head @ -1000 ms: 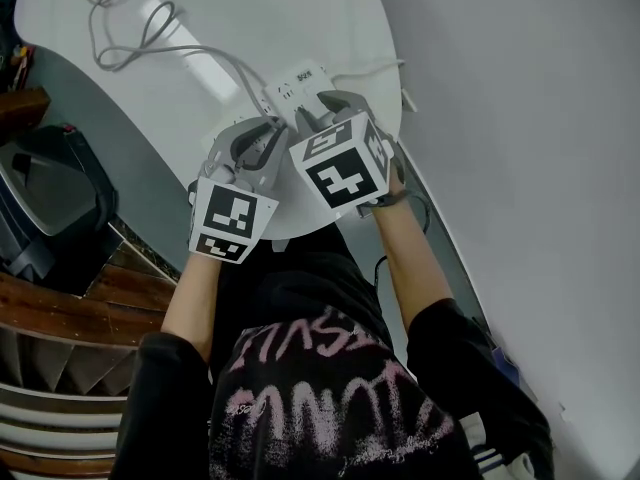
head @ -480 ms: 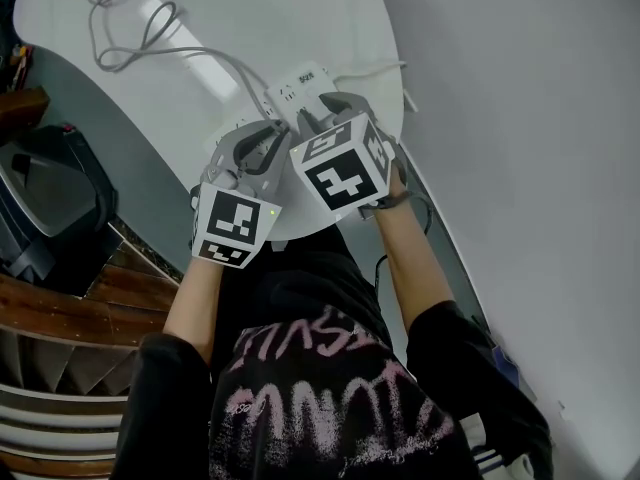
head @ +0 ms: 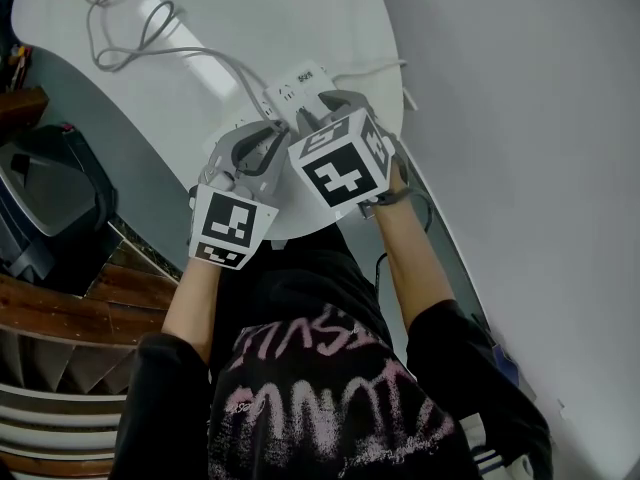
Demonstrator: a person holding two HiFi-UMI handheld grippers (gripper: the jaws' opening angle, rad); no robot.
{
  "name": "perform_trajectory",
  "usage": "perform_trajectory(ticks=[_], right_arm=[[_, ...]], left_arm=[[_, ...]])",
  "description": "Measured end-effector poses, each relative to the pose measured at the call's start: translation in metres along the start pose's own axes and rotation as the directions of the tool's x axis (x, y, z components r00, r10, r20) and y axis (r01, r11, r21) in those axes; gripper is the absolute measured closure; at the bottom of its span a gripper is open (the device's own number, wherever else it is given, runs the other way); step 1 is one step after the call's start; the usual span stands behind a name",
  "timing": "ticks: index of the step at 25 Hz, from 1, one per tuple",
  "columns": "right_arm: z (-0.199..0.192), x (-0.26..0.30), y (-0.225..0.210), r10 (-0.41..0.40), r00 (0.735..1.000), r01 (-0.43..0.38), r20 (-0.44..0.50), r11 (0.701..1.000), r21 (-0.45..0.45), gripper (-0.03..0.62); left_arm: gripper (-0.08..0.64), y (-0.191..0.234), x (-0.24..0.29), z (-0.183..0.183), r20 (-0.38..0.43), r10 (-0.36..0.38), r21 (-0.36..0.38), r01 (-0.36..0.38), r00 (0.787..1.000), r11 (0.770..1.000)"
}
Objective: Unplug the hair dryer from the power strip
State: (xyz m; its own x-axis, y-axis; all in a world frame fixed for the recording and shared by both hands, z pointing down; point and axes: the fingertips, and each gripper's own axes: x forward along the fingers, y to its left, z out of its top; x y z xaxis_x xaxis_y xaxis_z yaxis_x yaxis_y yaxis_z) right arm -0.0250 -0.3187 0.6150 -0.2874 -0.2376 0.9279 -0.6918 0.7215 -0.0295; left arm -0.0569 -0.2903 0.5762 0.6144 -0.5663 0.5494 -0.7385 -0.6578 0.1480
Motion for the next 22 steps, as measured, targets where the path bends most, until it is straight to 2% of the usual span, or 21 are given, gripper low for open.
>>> perform_trajectory(ticks=[2, 8, 11, 12, 14, 16, 22], right_arm=[[0.0, 0.0, 0.0, -0.001, 1.0, 0.001, 0.002, 1.0, 0.0, 0.445], [-0.001, -0.001, 0.0, -0.001, 1.0, 0.001, -0.008, 1.0, -0.004, 0.445], [0.0, 0.0, 0.0, -0.007, 1.0, 0.007, -0.007, 1.0, -0.015, 0.445], [0.0, 0.0, 0.0, -0.007, 1.0, 0.007, -0.001, 1.0, -0.016, 0.446], [0.001, 0.001, -0.001, -0.008, 1.0, 0.009, 0.017, 1.0, -0.008, 0.437], [-0.003, -0.001, 0.001, -0.011, 1.0, 0.011, 0.028, 1.0, 0.006, 0.442], [-0.002, 0.001, 0.0, -0.008, 0.998, 0.007, 0.056, 1.0, 0.019, 0.44]], left_arm=[[0.515, 0.0, 0.0, 0.0, 0.004, 0.002, -0.006, -0.002, 1.0, 1.0], [0.515, -0.004, -0.001, 0.001, 0.0, 0.002, 0.039, -0.002, 1.0, 0.999], [0.515, -0.004, -0.01, 0.026, 0.126, -0.009, 0.012, 0.008, 0.992, 1.0], [0.515, -0.003, -0.012, 0.033, 0.136, -0.001, 0.021, -0.002, 0.991, 1.0], [0.515, 0.001, -0.01, 0.034, 0.102, 0.016, 0.041, -0.02, 0.995, 0.999], [0.514, 0.002, -0.015, 0.031, 0.107, 0.017, 0.015, -0.018, 0.994, 1.0], [0.514, 0.006, -0.03, 0.03, 0.115, 0.046, 0.007, -0.047, 0.992, 0.999]])
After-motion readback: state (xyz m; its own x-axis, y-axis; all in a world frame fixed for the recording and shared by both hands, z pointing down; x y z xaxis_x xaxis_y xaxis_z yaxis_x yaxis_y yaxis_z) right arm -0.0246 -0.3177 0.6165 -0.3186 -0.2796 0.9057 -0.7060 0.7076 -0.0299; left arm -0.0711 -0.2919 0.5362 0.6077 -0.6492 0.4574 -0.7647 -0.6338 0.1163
